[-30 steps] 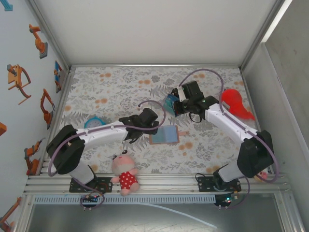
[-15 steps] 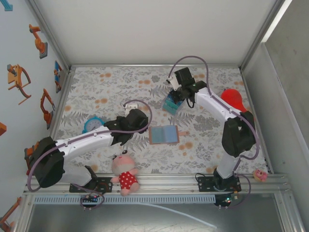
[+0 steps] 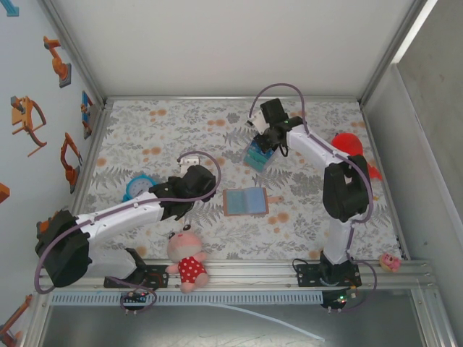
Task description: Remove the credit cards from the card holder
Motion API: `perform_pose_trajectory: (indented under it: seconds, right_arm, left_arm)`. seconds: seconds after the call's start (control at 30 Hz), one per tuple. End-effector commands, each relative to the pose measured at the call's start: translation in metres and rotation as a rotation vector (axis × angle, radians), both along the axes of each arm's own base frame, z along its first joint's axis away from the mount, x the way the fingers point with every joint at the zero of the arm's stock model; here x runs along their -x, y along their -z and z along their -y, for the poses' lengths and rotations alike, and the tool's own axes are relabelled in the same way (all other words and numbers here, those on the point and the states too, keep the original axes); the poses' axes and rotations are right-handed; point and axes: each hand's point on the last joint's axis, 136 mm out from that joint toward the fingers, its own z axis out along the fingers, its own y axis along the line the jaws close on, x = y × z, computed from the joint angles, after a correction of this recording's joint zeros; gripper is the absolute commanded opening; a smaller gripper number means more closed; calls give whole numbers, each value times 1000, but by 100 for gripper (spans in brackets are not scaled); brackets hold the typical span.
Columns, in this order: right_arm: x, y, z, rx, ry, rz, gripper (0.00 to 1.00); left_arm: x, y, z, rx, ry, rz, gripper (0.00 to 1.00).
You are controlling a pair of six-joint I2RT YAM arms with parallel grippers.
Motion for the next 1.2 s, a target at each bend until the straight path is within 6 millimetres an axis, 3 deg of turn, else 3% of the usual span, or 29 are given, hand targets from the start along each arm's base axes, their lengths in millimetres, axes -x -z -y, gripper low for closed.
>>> perform_pose_trajectory:
  seconds: [0.0,0.83,1.17]
  right_arm:
    - [-2,-6,-5,-31,-34,-13,0]
    - [5,35,-6,-19,-70,-157,0]
    - [4,24,-5,-26,-62,-137,19]
  left_arm:
    - [0,-6,-10,2,-32,13,97]
    - [-3,-4,-11,-20,-38,6,97]
    - [-3,-4,-12,-22,-36,7,97]
